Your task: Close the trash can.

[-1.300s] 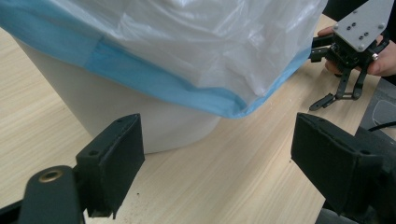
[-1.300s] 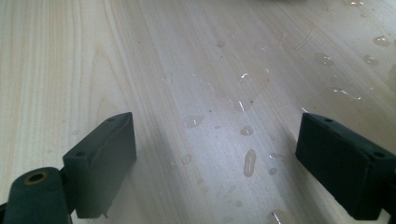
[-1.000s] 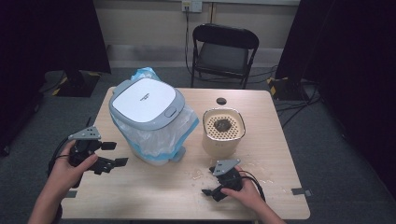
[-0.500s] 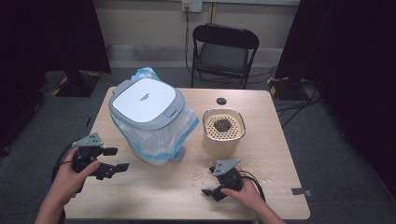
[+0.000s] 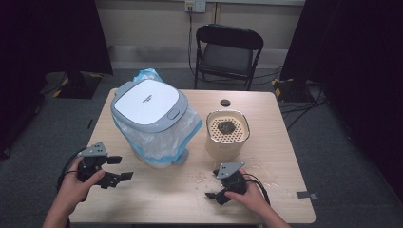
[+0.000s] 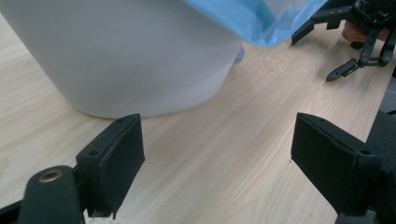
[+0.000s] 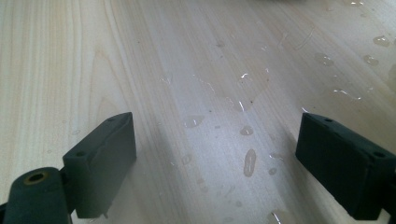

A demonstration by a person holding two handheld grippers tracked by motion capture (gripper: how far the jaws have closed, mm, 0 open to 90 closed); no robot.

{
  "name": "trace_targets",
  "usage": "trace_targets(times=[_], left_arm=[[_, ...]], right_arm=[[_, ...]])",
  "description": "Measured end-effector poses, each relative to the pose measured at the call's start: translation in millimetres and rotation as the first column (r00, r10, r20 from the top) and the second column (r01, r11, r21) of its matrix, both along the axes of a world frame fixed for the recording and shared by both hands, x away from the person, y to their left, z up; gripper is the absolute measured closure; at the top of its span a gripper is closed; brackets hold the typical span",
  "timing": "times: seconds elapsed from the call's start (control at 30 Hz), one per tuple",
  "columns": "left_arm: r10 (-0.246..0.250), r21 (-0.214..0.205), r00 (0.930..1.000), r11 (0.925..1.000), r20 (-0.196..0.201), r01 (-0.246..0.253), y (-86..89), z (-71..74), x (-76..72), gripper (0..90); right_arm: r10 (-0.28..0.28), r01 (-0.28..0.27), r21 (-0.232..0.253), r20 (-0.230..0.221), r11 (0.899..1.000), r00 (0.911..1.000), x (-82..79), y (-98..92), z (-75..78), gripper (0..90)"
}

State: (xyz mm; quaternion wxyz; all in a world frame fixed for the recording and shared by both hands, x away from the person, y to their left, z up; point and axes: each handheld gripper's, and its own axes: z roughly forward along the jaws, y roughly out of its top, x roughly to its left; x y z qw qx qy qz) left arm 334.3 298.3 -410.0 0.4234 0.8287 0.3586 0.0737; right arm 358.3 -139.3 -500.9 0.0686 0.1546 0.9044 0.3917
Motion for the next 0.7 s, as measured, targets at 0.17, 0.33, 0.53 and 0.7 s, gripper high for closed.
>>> trace_targets(times=[0.17,0.33,0.53,0.7], left_arm=[[-0.003,-0.003,1.0,1.0,-0.003,0.003,-0.4,-5.7,-1.5,16.8],[-0.003,-0.004,1.0,1.0,-0.003,0.003,-0.8,-11.6,-2.9,16.8],[0.008,-0.016,1.0,0.9998,-0.002,-0.008,-0.6,-21.4,-4.7,16.8],[0.006,-0.007,1.0,1.0,-0.006,-0.007,-2.0,-29.0,-6.0,16.8]], right_arm=[[0.0,0.0,0.0,0.0,1.0,1.0,0.0,0.0,0.0,11.6],[0.0,0.0,0.0,0.0,1.0,1.0,0.0,0.0,0.0,11.6],[0.0,0.0,0.0,0.0,1.0,1.0,0.0,0.0,0.0,11.6],[0.0,0.0,0.0,0.0,1.0,1.0,0.0,0.0,0.0,11.6]])
